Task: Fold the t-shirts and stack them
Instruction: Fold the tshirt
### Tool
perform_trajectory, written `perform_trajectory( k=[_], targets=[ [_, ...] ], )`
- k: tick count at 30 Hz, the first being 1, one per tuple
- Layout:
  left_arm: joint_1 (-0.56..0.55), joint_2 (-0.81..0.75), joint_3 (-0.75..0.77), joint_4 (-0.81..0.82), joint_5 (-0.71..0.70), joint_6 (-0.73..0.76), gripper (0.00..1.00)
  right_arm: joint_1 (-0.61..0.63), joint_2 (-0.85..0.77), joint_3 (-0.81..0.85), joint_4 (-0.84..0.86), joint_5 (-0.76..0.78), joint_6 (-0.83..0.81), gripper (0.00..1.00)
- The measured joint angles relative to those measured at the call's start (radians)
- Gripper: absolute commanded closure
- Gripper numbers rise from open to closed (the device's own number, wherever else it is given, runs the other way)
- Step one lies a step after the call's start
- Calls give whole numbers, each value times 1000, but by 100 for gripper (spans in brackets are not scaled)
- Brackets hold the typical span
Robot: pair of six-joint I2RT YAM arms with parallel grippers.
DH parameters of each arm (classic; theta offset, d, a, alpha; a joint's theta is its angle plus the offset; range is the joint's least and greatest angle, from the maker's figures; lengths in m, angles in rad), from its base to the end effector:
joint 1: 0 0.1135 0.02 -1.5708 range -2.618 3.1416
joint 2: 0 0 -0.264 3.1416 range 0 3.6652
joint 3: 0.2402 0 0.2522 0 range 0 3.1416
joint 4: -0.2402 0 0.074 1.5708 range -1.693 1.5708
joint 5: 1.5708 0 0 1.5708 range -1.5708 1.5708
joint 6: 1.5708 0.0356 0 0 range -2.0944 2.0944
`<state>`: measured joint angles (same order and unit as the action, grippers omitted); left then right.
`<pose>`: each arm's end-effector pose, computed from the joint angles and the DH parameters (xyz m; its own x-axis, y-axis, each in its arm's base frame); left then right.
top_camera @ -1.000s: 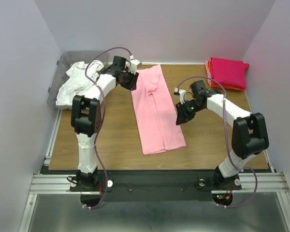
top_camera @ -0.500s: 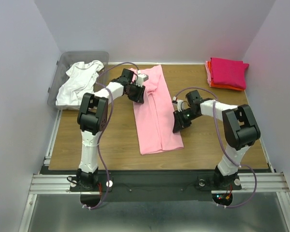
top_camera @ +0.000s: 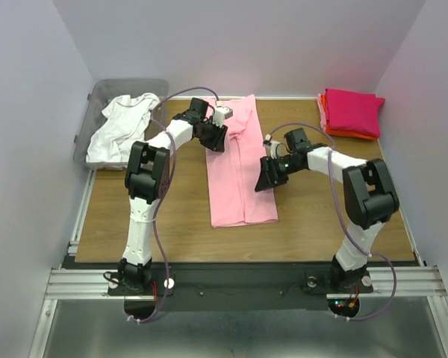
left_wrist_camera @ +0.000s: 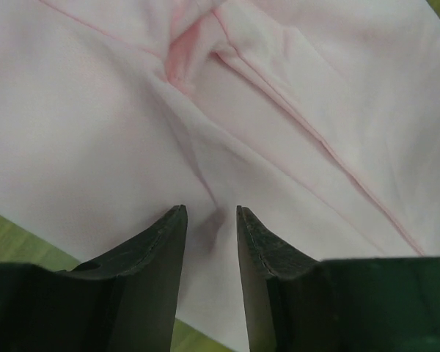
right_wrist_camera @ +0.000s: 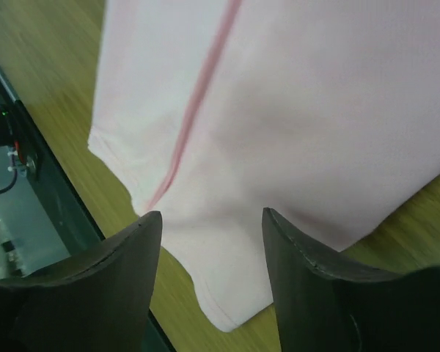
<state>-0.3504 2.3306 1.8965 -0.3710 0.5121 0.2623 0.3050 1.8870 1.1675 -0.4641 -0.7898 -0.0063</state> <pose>0.4844 -0.1956 0.1806 -0.4936 0.4211 -0.7609 0.7726 0.6140 -0.1615 0.3389 0.1332 0.1564 -0.8803 -0.2818 -0.3817 -0.4727 0.5892 0.6552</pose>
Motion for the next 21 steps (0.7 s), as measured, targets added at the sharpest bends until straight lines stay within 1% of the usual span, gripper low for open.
perform_trajectory(
  k=[2,3,4,5,6,8,9,10,11,12,13,15,18,21],
  targets=[
    [0,-58,-58,-16,19,31,51,5,-69,-2,1,2,0,28],
    [0,-117,-117,-5,32,50,46,5,-145,-4,0,2,-9,21],
    [0,-169,-161,-2,38,56,46,6,-198,-4,-1,6,-15,20],
    [0,-246,-222,-2,47,71,41,10,-262,-4,-4,19,-42,20],
    [0,-335,-288,4,60,82,41,16,-330,-4,-8,34,-72,20],
    [1,-538,-418,23,77,110,41,32,-442,-5,-27,67,-146,26],
    [0,-622,-466,43,87,120,41,42,-495,-11,-38,91,-207,32],
    [-1,-701,-515,72,93,133,41,48,-528,-21,-47,112,-247,34],
    [-3,-824,-583,90,106,150,41,57,-561,-35,-60,131,-291,35],
    [-8,-909,-647,124,111,169,41,72,-592,-61,-78,154,-341,39],
    [-14,-992,-719,162,116,183,41,85,-610,-87,-89,176,-384,40],
    [-34,-1134,-862,180,119,224,41,117,-639,-166,-98,235,-475,41],
    [-87,-1252,-1055,169,116,302,41,167,-673,-293,-114,301,-581,42],
    [-179,-1279,-1189,165,68,369,41,217,-709,-398,-99,346,-665,43]
  ],
)
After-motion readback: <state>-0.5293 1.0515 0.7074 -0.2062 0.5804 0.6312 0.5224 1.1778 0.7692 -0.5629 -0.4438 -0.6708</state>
